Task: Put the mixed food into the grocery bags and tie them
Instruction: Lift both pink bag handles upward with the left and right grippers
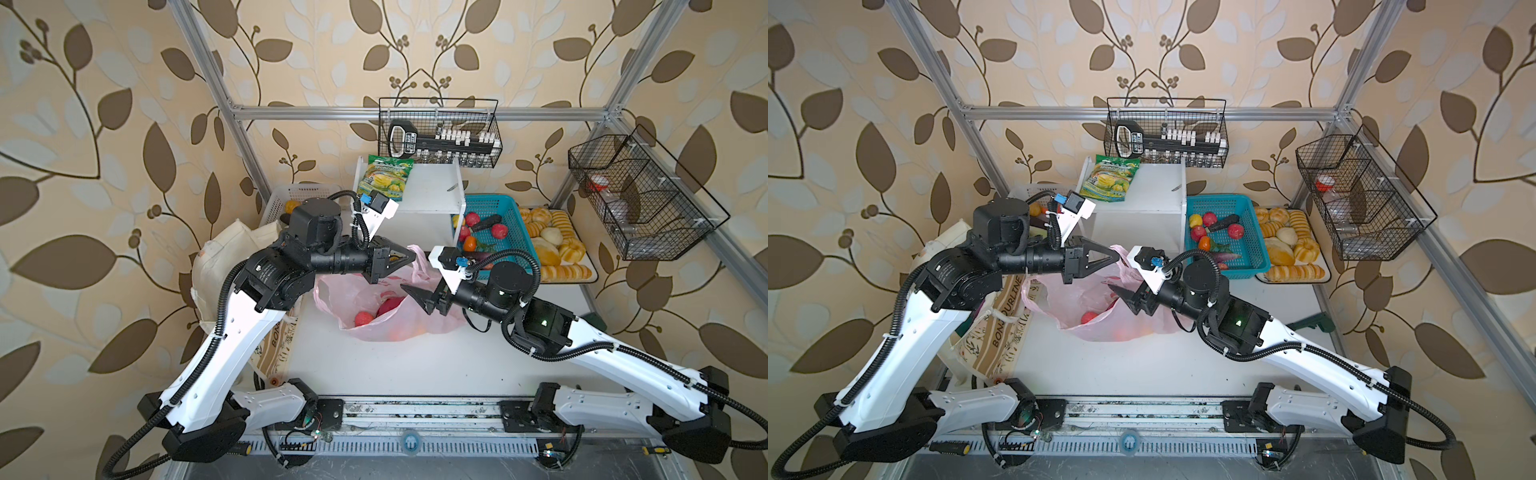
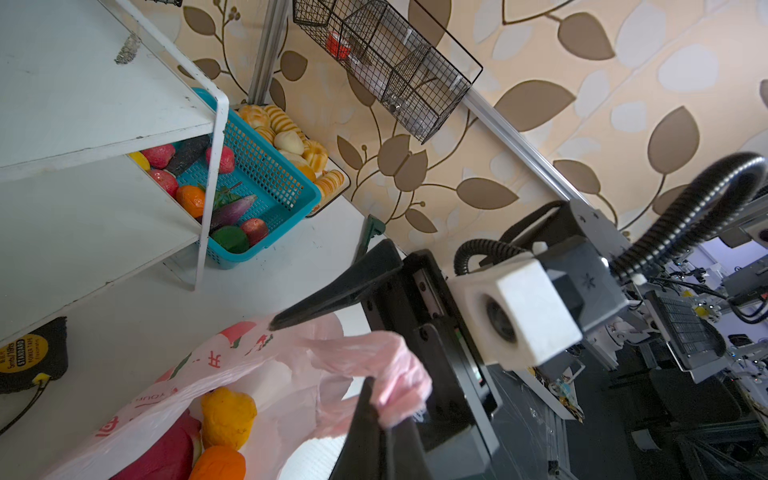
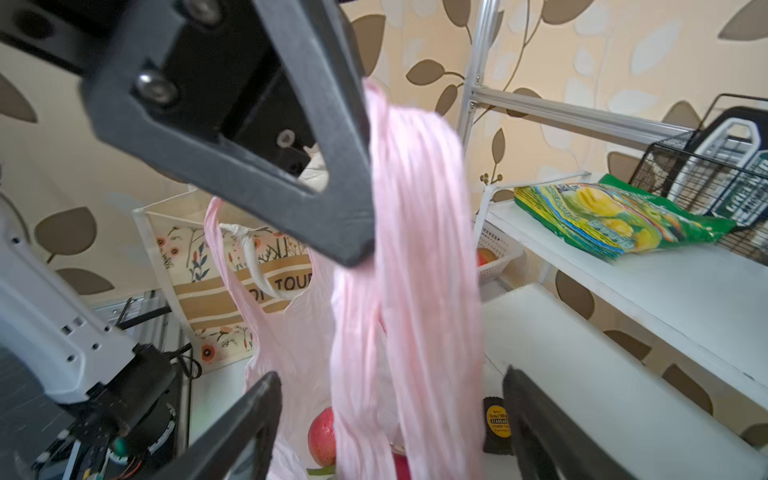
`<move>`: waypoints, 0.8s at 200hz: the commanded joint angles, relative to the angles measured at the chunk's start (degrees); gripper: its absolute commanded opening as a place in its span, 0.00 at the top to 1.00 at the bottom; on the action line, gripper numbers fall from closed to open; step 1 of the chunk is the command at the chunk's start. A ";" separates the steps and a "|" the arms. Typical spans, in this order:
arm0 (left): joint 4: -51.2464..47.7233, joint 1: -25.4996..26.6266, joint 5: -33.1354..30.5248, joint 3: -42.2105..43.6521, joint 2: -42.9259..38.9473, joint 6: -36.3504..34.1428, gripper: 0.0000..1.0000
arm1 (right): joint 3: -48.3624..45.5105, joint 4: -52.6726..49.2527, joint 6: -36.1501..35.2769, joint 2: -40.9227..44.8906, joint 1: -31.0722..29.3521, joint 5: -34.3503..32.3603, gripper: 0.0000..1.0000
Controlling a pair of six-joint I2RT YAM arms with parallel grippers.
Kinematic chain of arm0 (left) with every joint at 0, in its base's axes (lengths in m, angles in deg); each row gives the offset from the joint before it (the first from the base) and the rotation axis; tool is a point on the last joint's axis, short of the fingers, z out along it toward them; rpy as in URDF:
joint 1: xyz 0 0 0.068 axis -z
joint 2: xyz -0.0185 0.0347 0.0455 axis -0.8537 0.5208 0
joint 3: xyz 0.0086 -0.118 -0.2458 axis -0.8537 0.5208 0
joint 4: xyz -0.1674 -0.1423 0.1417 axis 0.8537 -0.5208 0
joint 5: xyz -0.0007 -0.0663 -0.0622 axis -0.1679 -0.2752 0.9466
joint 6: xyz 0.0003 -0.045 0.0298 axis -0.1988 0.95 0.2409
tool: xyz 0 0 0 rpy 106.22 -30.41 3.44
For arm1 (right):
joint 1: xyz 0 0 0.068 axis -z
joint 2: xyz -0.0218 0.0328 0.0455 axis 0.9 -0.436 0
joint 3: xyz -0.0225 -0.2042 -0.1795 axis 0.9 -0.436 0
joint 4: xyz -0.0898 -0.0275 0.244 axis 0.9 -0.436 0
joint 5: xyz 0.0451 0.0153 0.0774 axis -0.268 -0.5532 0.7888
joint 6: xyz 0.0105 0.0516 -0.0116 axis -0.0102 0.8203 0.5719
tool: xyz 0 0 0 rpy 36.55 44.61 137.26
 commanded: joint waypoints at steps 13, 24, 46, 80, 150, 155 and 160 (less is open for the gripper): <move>10.78 0.32 -1.39 4.46 -3.11 4.86 1.00 | -2.83 4.31 10.46 -0.85 -3.02 -18.13 0.25; 11.31 0.32 -1.85 4.92 -3.48 5.04 1.00 | -3.46 3.84 12.36 -0.48 -3.11 -18.78 0.29; 11.20 0.32 -2.10 5.09 -3.50 4.97 1.00 | -6.26 6.68 10.46 0.70 -2.95 -14.94 0.46; 11.13 0.28 -1.90 5.42 -3.15 5.56 1.00 | -5.54 6.24 7.64 0.73 -3.93 -14.61 0.60; 12.76 0.31 -1.05 6.62 -3.84 6.23 1.00 | -7.58 11.84 5.56 0.98 -4.81 -16.85 0.72; 13.13 0.31 -0.79 7.03 -4.08 6.10 1.00 | -7.84 12.26 5.51 1.08 -4.78 -16.27 0.76; 13.46 0.32 -0.81 7.27 -4.34 6.07 1.00 | -8.11 12.59 5.54 1.05 -4.82 -15.85 0.79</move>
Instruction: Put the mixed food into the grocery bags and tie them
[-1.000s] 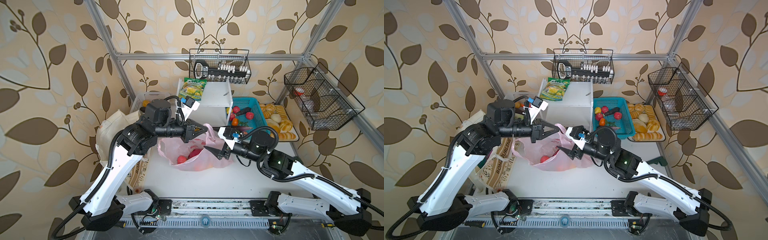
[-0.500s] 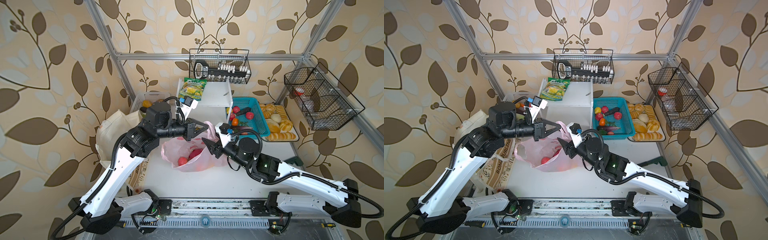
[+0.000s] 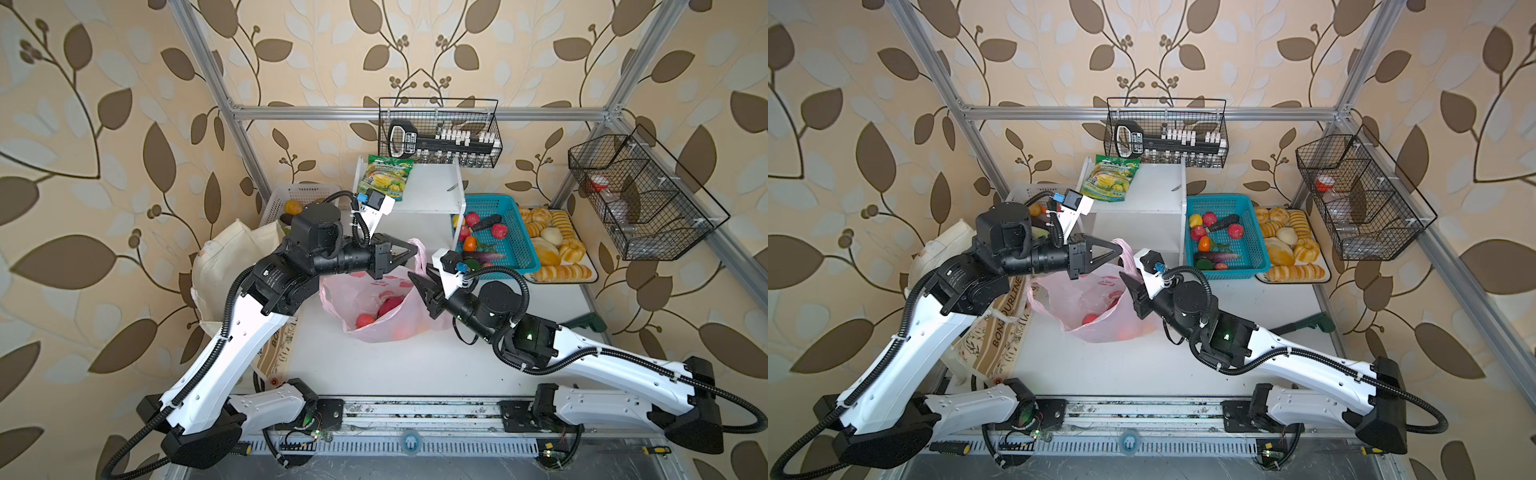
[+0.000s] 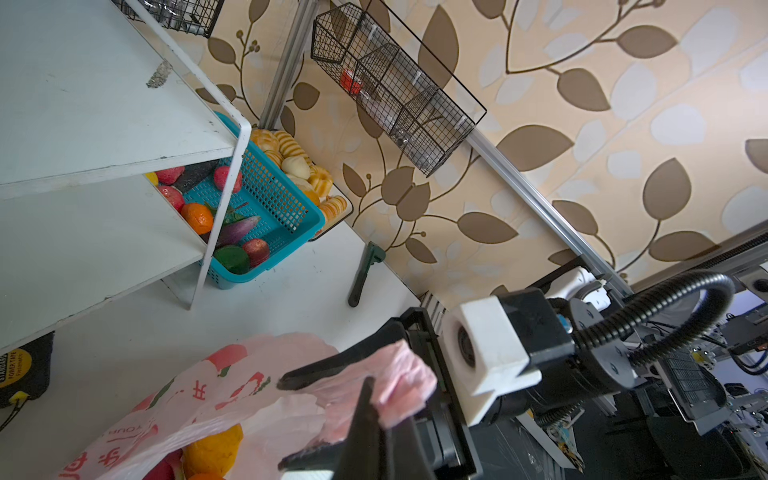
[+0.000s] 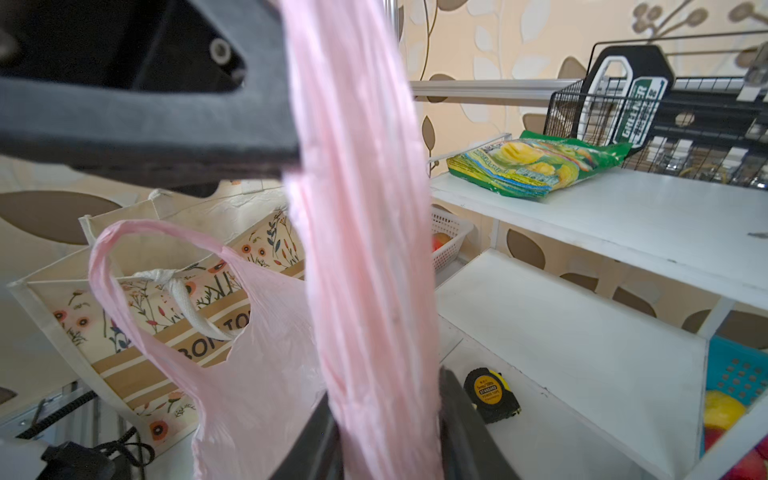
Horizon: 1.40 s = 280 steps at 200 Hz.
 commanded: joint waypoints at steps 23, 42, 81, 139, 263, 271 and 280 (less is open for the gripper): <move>3.48 0.32 -0.55 1.84 -3.34 0.12 1.00 | -1.77 2.62 -0.60 1.21 -0.12 0.82 0.90; 2.44 0.28 -3.11 2.01 -4.08 -0.67 0.82 | -2.31 2.07 0.33 1.94 -0.13 -0.08 0.96; -2.13 0.31 -11.93 2.26 -7.65 -2.45 0.36 | -2.43 -1.79 8.30 3.38 4.43 2.68 1.00; -24.20 0.29 -28.79 -3.32 -13.26 -1.57 0.29 | 0.99 -12.60 17.24 5.18 12.14 4.44 1.00; -32.94 0.28 -2.14 0.90 -16.09 4.32 0.22 | 8.40 -22.64 27.26 2.30 13.09 -2.56 1.00; -32.21 0.25 -5.49 1.37 -16.33 4.79 0.21 | 8.46 -22.64 27.41 2.09 12.91 -2.38 1.00; -30.31 0.28 -10.01 2.43 -16.90 5.93 0.20 | 8.47 -22.56 27.46 1.92 12.52 -2.50 1.00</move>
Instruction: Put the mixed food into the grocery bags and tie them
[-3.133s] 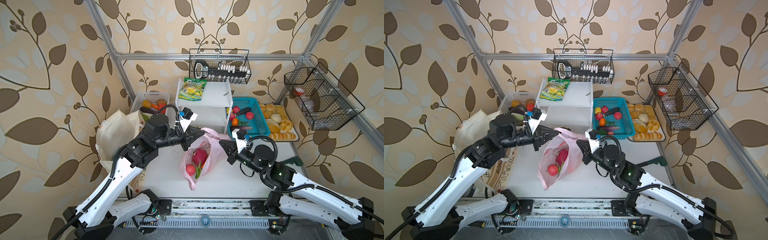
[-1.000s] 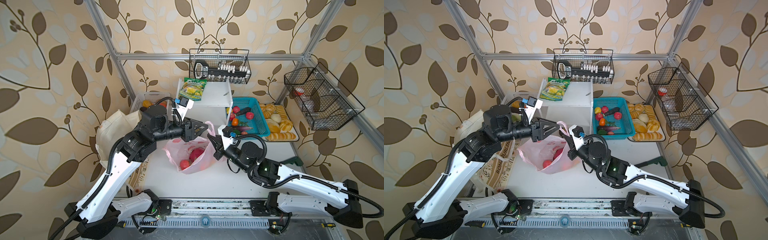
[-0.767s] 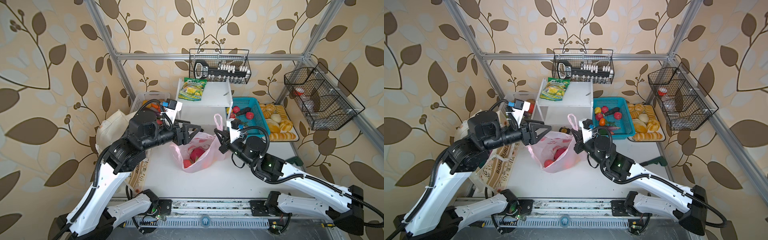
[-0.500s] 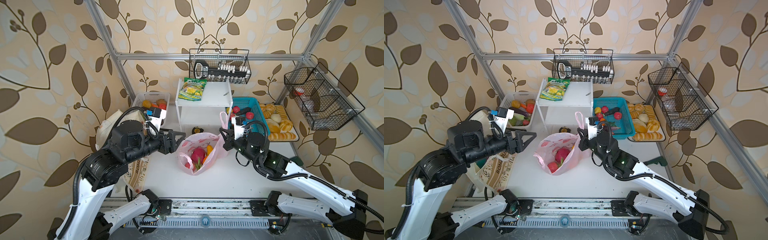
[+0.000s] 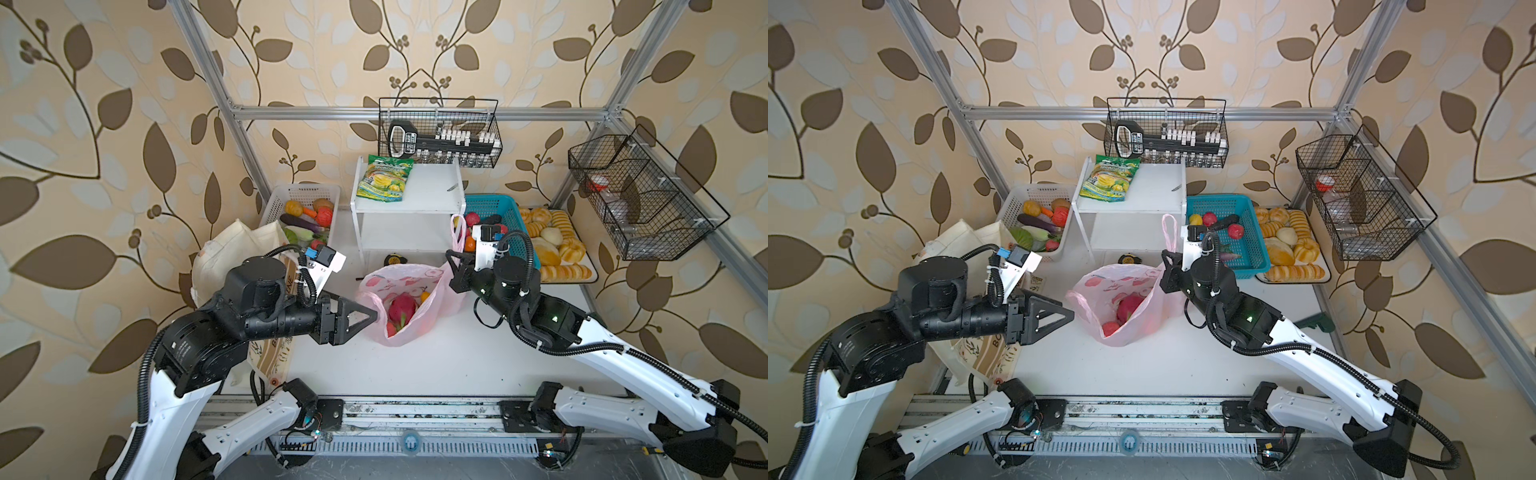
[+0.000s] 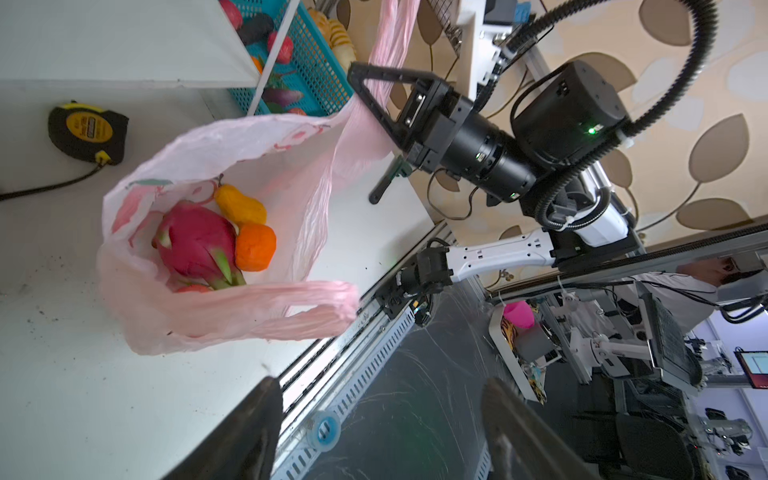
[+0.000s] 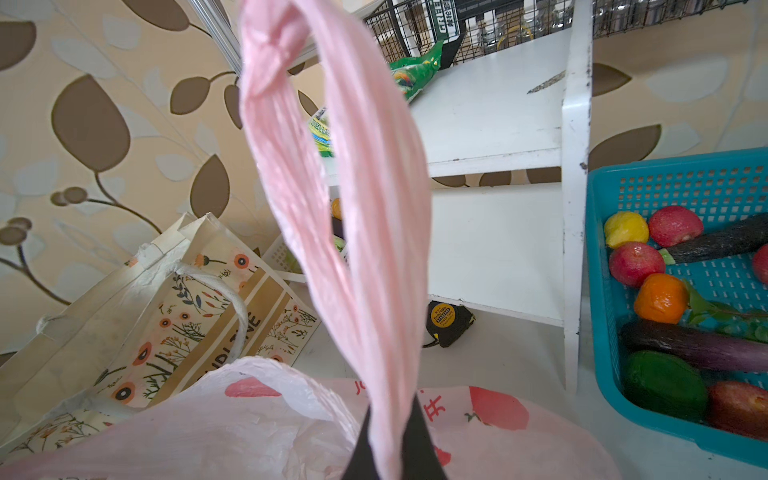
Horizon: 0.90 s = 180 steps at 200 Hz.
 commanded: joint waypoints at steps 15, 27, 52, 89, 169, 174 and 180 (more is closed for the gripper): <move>9.18 0.31 -6.04 5.06 -1.43 5.93 0.21 | 2.28 -0.50 1.71 -0.96 -0.98 -1.92 1.00; 16.91 0.28 -3.48 8.68 -1.82 10.55 0.25 | 2.74 -0.91 1.73 -1.07 -1.28 -2.46 1.00; 23.60 0.26 2.85 12.41 -0.76 15.02 0.28 | 3.29 -2.07 2.15 -1.32 -1.37 -3.41 1.00; 12.52 0.26 2.39 8.17 2.42 8.71 0.20 | 3.30 -2.06 2.65 -1.47 -1.28 -3.72 1.00; -11.29 0.25 -14.23 1.52 1.67 12.39 0.06 | 3.21 -2.49 3.41 -2.09 -0.23 -4.78 1.00; -9.38 0.28 -12.47 2.91 0.85 13.73 0.05 | 3.19 -2.39 3.54 -2.10 -0.23 -4.79 1.00; -6.19 0.30 -10.36 5.15 -0.46 15.91 0.04 | 3.11 -2.19 3.59 -2.27 -0.23 -4.57 1.00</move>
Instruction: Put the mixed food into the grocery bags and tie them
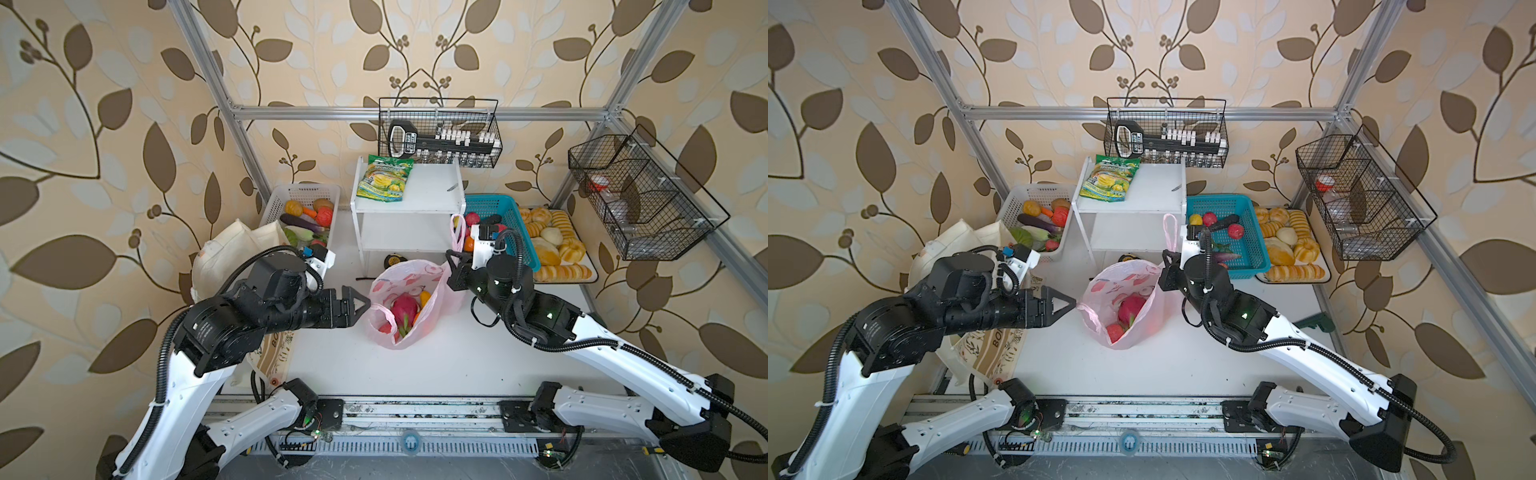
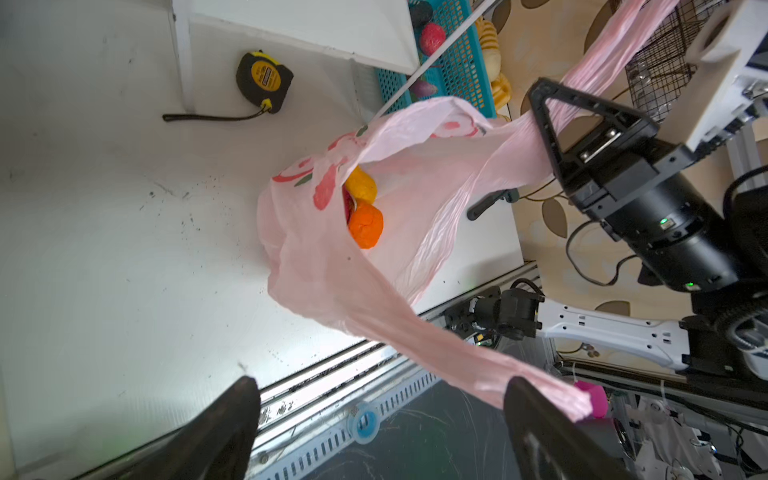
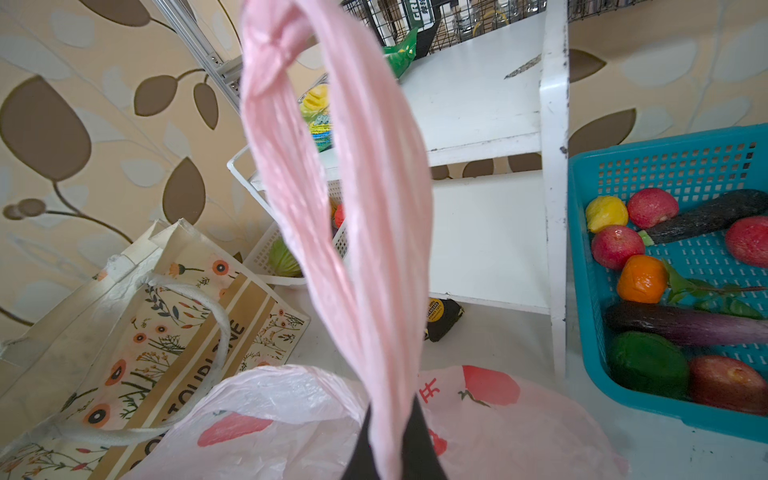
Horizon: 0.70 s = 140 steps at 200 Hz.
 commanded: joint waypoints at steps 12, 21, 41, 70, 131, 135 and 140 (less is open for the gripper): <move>10.27 0.27 8.87 9.06 -5.15 12.15 0.01 | 1.88 -0.17 1.06 -0.76 0.27 -1.02 1.00; 17.15 0.28 11.33 12.44 -6.85 16.40 0.01 | 1.95 -0.05 0.98 -0.97 0.32 -0.75 1.00; 25.16 0.25 15.83 15.31 -7.80 19.81 0.01 | 2.00 -0.04 1.03 -1.16 0.24 -0.45 1.00; 33.46 0.24 21.88 17.08 -7.33 21.26 0.01 | 1.95 0.04 1.06 -1.25 0.21 -0.21 1.00; 42.10 0.48 25.92 20.56 -5.68 22.84 0.07 | 1.97 0.56 1.35 -1.42 0.36 -0.16 1.00; 41.98 0.50 25.97 20.55 -5.38 22.64 0.07 | 1.90 0.65 1.25 -1.42 0.41 -0.14 1.00; 41.58 0.65 26.20 20.31 -4.99 22.51 0.07 | 1.98 0.60 1.30 -1.48 0.45 -0.12 1.00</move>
